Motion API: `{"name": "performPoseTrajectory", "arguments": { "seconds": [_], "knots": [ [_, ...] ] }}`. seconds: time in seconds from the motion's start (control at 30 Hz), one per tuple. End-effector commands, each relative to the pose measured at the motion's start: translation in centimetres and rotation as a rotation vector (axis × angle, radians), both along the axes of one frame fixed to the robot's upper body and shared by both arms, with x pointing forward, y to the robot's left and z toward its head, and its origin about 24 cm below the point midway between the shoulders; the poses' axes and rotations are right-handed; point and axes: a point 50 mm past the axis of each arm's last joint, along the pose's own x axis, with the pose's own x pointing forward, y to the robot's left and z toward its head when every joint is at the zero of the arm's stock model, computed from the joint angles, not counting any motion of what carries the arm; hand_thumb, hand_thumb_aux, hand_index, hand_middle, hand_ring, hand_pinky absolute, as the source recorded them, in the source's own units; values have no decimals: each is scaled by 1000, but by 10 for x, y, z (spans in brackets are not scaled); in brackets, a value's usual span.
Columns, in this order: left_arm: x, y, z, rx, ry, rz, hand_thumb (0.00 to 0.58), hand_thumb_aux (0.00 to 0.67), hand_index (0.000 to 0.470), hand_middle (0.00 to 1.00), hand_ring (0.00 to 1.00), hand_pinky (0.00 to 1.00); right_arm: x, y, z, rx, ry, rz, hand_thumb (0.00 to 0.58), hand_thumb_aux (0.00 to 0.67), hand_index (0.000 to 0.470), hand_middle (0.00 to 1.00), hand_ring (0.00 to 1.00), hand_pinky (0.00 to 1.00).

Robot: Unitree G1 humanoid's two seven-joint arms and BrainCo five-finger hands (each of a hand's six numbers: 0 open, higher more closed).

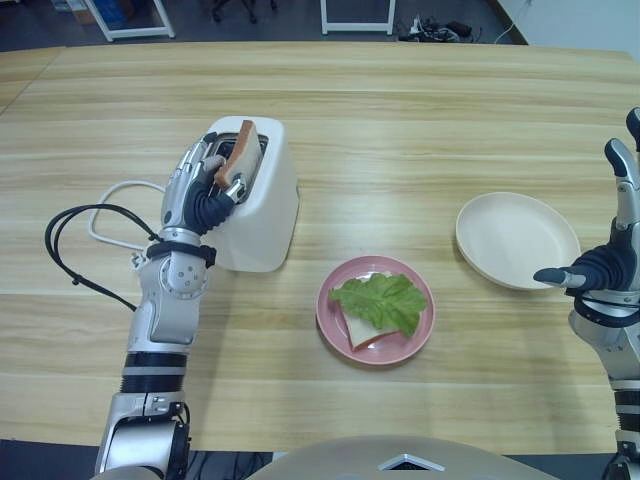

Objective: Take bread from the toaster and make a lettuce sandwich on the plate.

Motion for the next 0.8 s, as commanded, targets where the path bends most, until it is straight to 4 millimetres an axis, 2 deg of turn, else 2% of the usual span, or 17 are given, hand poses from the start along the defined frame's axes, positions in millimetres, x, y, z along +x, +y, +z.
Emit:
{"name": "performPoseTrajectory", "arguments": {
  "seconds": [0.03,0.13,0.23,0.4,0.53,0.63,0.8],
  "knots": [
    [-6,-11,9,-75,-63,-68,580,670,470,1000,1000,1000,0,0,-3,0,11,5,0,0,0,0,0,0],
    [-7,-10,15,-76,-127,-56,580,670,470,1000,1000,1000,1,0,-4,-3,21,10,0,0,0,0,0,0],
    [-12,-12,31,-67,-263,-53,580,670,470,1000,1000,1000,1,1,-4,-5,24,13,0,0,0,0,0,0],
    [-25,-20,57,27,-496,-76,580,670,470,1000,1000,1000,2,3,-3,-7,23,22,0,0,0,0,0,0],
    [-34,-34,68,137,-574,-168,580,670,470,1000,1000,1000,3,4,-1,-8,20,30,0,0,0,0,0,0],
    [-41,-56,62,269,-599,-292,580,670,470,1000,1000,1000,6,6,-1,-8,22,38,0,0,0,0,0,0],
    [-51,-96,16,460,-553,-523,580,670,470,1000,1000,1000,8,12,2,-19,22,65,0,0,0,0,0,0]
  ]
}}
